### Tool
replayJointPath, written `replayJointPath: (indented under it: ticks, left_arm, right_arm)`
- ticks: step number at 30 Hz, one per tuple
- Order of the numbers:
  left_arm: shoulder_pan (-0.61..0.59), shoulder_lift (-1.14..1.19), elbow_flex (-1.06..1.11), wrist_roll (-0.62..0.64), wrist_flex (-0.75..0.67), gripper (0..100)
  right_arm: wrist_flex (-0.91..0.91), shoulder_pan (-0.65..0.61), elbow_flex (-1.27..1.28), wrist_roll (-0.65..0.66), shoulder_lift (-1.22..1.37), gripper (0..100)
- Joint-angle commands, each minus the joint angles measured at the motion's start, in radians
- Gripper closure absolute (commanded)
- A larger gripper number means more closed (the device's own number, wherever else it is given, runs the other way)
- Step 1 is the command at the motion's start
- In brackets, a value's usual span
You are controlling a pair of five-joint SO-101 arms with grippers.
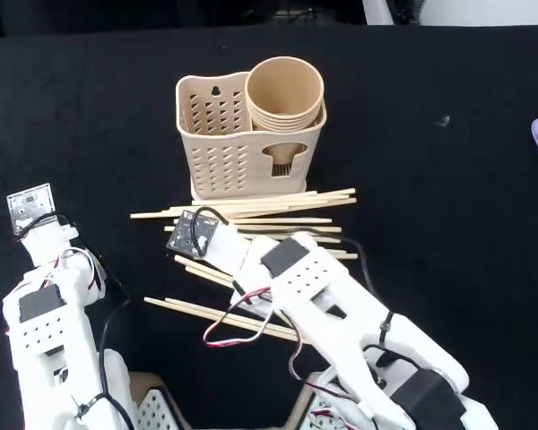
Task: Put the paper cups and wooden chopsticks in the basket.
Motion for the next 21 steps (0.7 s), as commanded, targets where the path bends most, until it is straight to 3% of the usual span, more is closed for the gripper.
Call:
replayJointPath:
  ticks: [1,4,9,13,21]
  left_arm:
    - [-0.002,-0.008,-0.005,-0.005,-0.014,84]
    - [-0.002,-0.008,-0.005,-0.005,-0.014,84]
    - [-0.001,-0.008,-0.005,-0.005,-0.014,84]
    - [-0.001,-0.008,-0.005,-0.005,-0.014,84]
    - [-0.004,-0.008,-0.005,-0.005,-0.014,84]
  right_arm:
    - [-0.077,-0.012,0.012,0.000,-0.002,98.3]
    - [-0.095,-0.012,0.010,-0.002,0.054,95.5]
    - [-0.066,-0.014,-0.030,-0.046,0.082,79.2]
    - [0.023,-0.048,-0.081,-0.089,0.030,80.5]
    - [0.063,-0.367,0.044,-0.091,-0.067,83.0]
